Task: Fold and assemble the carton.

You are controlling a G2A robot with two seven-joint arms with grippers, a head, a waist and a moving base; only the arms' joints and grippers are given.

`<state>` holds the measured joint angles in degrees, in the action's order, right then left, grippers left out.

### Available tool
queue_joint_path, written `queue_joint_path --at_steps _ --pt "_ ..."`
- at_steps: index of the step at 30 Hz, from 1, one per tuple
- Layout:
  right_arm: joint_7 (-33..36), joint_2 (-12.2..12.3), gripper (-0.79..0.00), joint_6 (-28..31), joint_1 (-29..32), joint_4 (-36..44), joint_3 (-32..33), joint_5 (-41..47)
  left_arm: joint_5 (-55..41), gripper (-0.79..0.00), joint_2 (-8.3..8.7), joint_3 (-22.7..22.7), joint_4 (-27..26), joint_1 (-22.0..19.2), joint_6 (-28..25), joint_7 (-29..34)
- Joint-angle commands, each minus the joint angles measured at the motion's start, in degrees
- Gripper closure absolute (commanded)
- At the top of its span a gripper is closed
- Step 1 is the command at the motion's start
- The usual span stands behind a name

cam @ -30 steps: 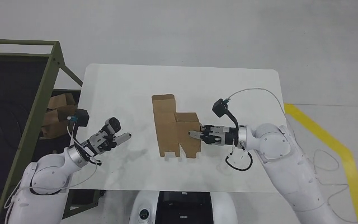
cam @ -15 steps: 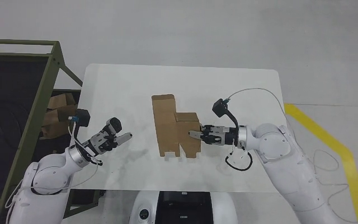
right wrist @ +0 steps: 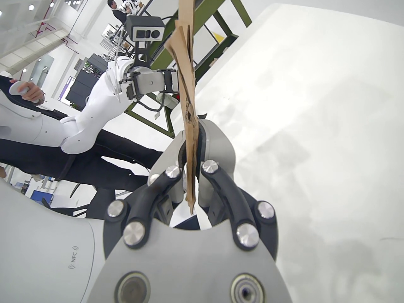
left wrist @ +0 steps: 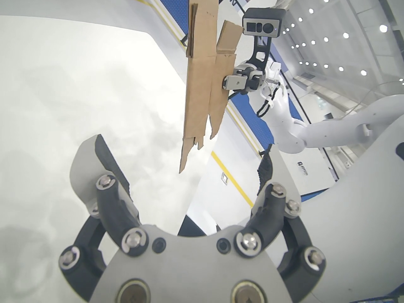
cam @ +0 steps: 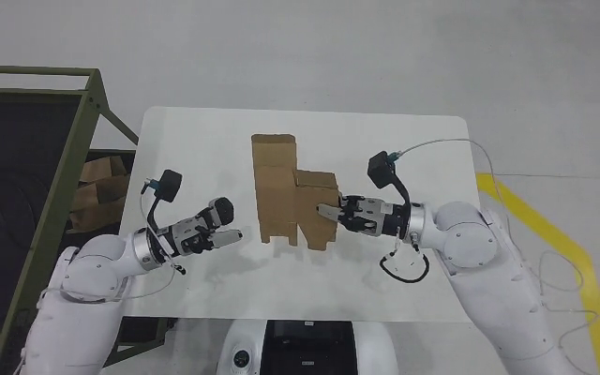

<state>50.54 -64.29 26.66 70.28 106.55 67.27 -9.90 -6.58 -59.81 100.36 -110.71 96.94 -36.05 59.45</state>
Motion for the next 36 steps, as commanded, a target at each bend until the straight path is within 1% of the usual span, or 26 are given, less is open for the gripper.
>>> queue_joint_path --at_steps 1,10,13,15,18,24,28,33,36 --pt "0.0 0.0 0.0 -0.2 0.0 0.5 -0.2 -0.2 0.2 -0.785 0.24 0.2 0.4 -1.5 0.5 1.4" --pt "0.0 0.0 0.0 -0.2 0.0 0.5 -0.2 -0.2 0.2 -0.785 0.24 0.2 0.4 -1.5 0.5 1.4" --pt "-1.3 -0.1 0.0 -0.7 0.6 0.4 -1.1 -0.2 0.8 -0.785 0.34 -1.4 0.5 -1.4 1.6 1.5" --pt "-1.8 -0.2 0.0 -1.1 0.4 0.7 -1.8 -0.8 -2.0 -0.785 0.48 -2.9 0.7 -1.7 2.1 3.4" --pt "-1.0 -0.2 0.0 -1.1 -0.3 1.5 -3.0 -1.5 -5.3 -0.785 0.8 -3.8 1.7 -2.8 3.1 6.2" --pt "0.7 -0.1 0.0 -1.7 -1.3 2.1 -4.6 -1.8 -10.9 -0.785 1.23 -5.1 3.8 -4.0 3.3 9.1" --pt "0.9 0.0 0.0 -1.6 -1.4 2.3 -5.1 -1.9 -12.2 -0.785 1.6 -5.3 4.6 -4.3 2.9 11.6" --pt "1.5 0.0 0.0 -1.7 -1.8 2.3 -5.7 -1.5 -12.2 -0.785 1.98 -5.5 4.6 -4.2 2.6 11.4" --pt "1.7 0.1 0.0 -1.8 -2.2 2.1 -6.0 -1.2 -12.2 -0.785 2.11 -5.3 4.7 -3.9 1.1 9.8"
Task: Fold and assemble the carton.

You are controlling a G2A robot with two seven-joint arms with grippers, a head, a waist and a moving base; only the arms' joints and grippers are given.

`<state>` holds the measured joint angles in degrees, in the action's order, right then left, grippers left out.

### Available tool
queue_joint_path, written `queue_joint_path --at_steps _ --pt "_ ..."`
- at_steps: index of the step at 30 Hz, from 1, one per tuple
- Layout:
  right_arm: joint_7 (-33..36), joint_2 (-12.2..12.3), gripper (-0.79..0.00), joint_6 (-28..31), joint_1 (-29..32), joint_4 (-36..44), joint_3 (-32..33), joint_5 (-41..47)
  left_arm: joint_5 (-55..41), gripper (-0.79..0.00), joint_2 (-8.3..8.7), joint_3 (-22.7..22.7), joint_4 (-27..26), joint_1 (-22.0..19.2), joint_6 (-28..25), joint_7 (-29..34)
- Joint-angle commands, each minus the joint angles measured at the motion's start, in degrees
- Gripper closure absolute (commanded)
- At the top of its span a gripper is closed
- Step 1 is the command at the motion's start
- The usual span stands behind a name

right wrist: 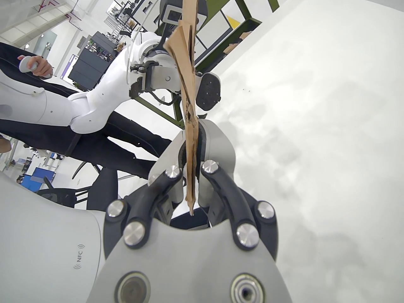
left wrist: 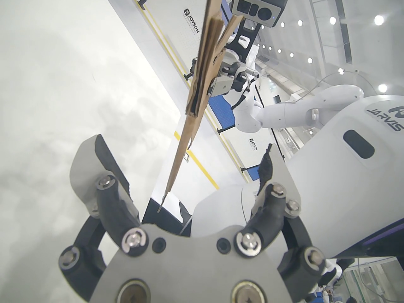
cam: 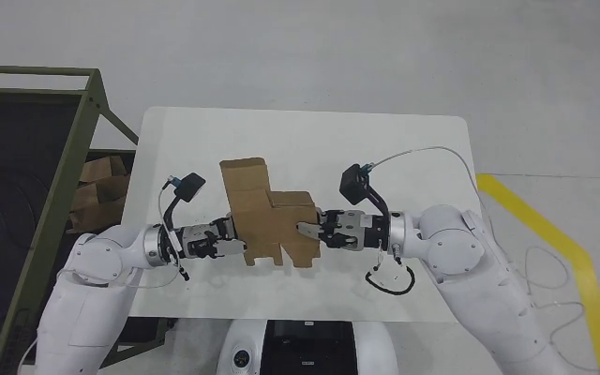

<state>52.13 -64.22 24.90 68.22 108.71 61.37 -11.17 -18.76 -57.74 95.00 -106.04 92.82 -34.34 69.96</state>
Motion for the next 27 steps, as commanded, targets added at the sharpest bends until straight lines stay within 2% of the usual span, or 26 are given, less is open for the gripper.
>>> queue_joint_path --at_steps 1,3,4,6,8,9,10,11,23,24,25,26,27 --pt "0.1 0.0 0.0 -0.1 -0.3 -0.2 -0.2 0.2 0.0 -0.696 0.09 -0.1 -0.1 0.4 -0.8 -0.9" --pt "0.2 0.0 0.0 -0.1 -0.6 -0.4 -0.3 0.3 0.2 -0.563 0.22 -0.2 -0.3 0.6 -1.2 -1.2" --pt "0.2 0.1 0.0 -0.2 -0.7 -0.4 -0.4 0.4 0.5 -0.419 0.29 -0.3 -0.4 0.7 -1.4 -1.4" --pt "0.2 0.1 0.0 -0.2 -0.9 -0.5 -0.5 0.5 0.8 -0.369 0.4 -0.6 -0.4 0.8 -1.8 -1.8" --pt "0.3 0.1 0.0 -0.3 -1.1 -0.8 -0.7 0.7 1.1 -0.256 0.5 -0.9 -0.3 0.8 -2.1 -2.1" --pt "0.3 0.1 0.0 -0.2 -1.3 -0.9 -0.7 0.8 1.2 -0.185 0.55 -1.1 -0.3 0.8 -2.3 -2.3" --pt "0.4 0.1 0.0 -0.3 -1.4 -1.1 -0.8 0.8 1.4 -0.04 0.61 -1.3 -0.2 0.7 -2.4 -2.4" --pt "0.4 0.2 0.0 -0.3 -1.5 -1.2 -0.8 0.8 1.4 0.0 0.66 -1.5 -0.1 0.7 -2.5 -2.5" --pt "0.0 0.3 0.0 0.8 -2.3 -2.4 -1.2 2.9 1.2 0.0 1.29 -3.0 1.1 -0.8 -3.1 -3.2" --pt "-0.1 0.4 -0.228 0.9 -2.3 -2.5 -1.1 3.2 1.0 0.0 1.32 -3.0 1.3 -0.9 -3.2 -3.5" --pt "-0.2 0.4 -0.413 0.9 -2.3 -2.6 -1.0 3.3 0.8 0.0 1.35 -3.1 1.6 -1.0 -3.2 -3.8" --pt "-0.4 0.4 -0.76 0.8 -2.3 -2.6 -0.9 3.4 0.7 0.0 1.37 -3.0 1.7 -1.2 -3.3 -4.2" --pt "-0.8 0.5 -0.785 0.8 -2.2 -2.6 -0.7 3.6 0.5 0.0 1.39 -3.0 1.9 -1.3 -3.4 -4.7"
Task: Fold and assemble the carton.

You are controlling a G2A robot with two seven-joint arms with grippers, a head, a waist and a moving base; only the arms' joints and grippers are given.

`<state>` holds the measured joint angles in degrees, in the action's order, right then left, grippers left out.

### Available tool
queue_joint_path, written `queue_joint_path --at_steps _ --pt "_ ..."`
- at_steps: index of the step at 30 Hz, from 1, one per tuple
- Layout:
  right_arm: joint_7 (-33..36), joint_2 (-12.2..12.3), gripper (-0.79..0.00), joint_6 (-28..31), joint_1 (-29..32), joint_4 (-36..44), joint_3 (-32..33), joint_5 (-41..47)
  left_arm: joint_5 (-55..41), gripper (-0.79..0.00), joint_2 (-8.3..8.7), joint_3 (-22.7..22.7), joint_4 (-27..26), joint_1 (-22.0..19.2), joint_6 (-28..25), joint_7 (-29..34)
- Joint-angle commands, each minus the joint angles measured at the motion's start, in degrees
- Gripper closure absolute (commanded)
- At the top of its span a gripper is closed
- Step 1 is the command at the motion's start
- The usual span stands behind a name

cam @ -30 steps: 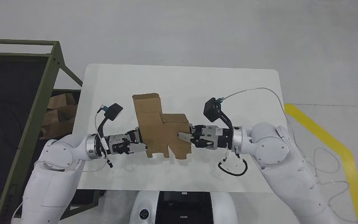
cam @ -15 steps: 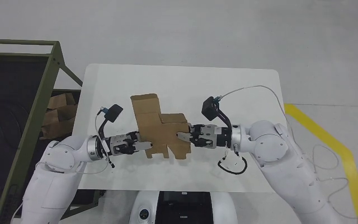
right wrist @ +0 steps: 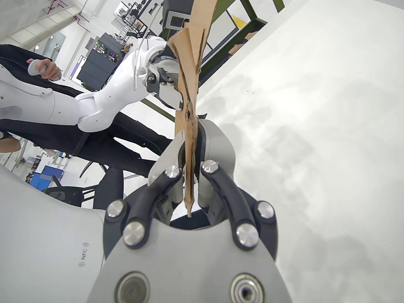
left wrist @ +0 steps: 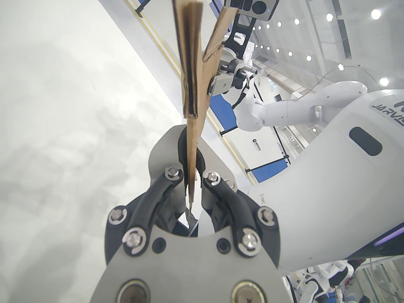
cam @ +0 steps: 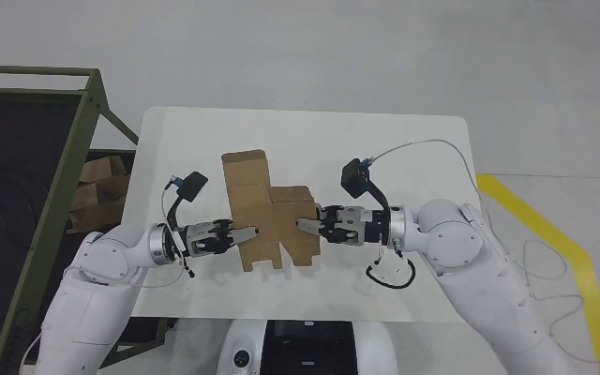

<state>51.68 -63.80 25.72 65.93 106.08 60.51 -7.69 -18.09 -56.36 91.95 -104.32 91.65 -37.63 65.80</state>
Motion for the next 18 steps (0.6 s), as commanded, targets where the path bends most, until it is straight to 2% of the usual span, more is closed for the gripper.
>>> queue_joint_path --at_steps 1,13,18 --pt "-0.7 0.1 -0.785 0.0 0.2 0.1 0.4 0.4 -0.3 0.0 0.03 0.0 0.3 -0.2 -0.2 -1.0" --pt "-10.4 0.6 -0.785 0.7 5.2 0.7 5.3 4.4 -0.7 0.0 -0.13 0.9 0.8 -0.2 -2.7 -10.5" --pt "-12.1 0.7 -0.785 -1.2 6.9 1.3 6.5 4.7 0.0 0.0 -0.13 1.1 0.6 -0.2 -3.1 -11.5"
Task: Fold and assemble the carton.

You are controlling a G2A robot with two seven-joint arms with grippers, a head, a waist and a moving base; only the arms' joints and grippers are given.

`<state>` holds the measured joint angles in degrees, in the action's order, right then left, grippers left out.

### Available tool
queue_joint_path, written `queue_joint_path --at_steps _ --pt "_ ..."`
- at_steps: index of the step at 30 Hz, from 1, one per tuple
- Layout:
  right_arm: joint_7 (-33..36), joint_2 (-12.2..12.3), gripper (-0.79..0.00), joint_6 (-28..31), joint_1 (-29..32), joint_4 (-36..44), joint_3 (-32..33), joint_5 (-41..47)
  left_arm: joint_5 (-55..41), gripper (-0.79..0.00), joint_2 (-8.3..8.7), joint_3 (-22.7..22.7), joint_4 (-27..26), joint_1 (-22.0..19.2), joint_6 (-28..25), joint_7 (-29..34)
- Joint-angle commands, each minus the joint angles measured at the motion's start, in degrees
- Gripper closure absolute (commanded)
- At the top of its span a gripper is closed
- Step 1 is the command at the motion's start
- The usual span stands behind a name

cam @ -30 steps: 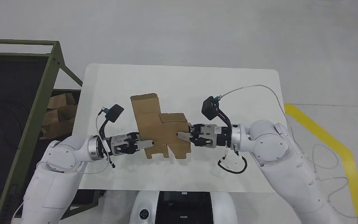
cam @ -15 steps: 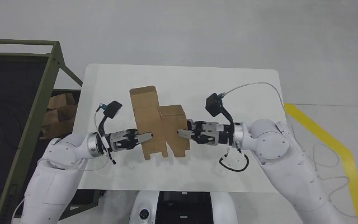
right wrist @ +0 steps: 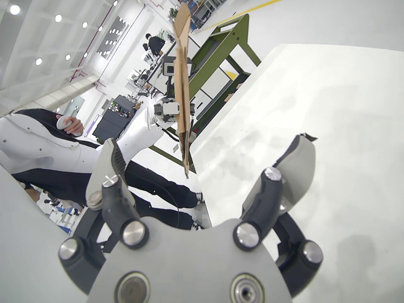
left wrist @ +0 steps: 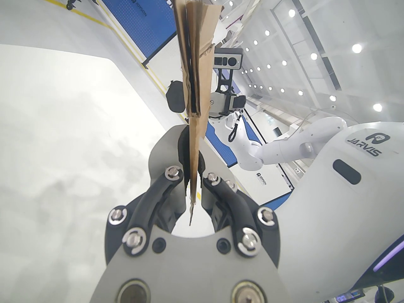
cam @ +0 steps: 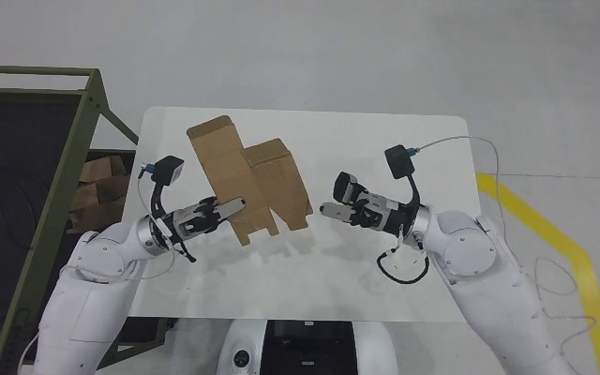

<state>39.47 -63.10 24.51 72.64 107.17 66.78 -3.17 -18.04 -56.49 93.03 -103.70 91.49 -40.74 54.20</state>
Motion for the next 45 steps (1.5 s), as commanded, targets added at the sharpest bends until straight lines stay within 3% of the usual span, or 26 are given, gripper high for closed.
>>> queue_joint_path --at_steps 1,14,22,31,38,42,45 --pt "0.1 0.1 -0.785 0.1 0.2 0.4 0.3 0.2 0.0 0.0 0.0 0.0 0.0 0.0 0.0 0.0" --pt "0.1 0.1 -0.785 0.1 0.2 0.4 0.3 0.2 0.4 0.0 -0.09 -0.9 -0.7 0.1 1.4 -1.4" --pt "-6.5 -0.5 -0.785 0.4 1.8 0.7 -1.3 -1.4 3.3 0.0 -0.71 -3.8 -1.6 0.4 2.4 -8.8" --pt "-16.6 -1.4 -0.785 -3.6 2.8 2.9 -4.5 -10.9 6.0 0.0 -1.65 -7.3 -2.6 0.0 3.8 -18.0" --pt "-22.8 -2.2 -0.585 -6.8 3.2 4.6 -6.7 -18.7 7.5 0.0 -2.04 -8.8 -3.1 -0.3 5.0 -20.9" --pt "-25.4 -2.5 -0.391 -8.1 3.3 5.0 -7.6 -20.9 7.7 0.0 -2.17 -9.6 -3.2 -0.5 5.3 -21.3" --pt "-26.8 -2.8 -0.357 -8.3 3.4 5.0 -8.1 -21.3 7.8 0.0 -2.24 -9.9 -3.3 -0.6 5.3 -21.3"
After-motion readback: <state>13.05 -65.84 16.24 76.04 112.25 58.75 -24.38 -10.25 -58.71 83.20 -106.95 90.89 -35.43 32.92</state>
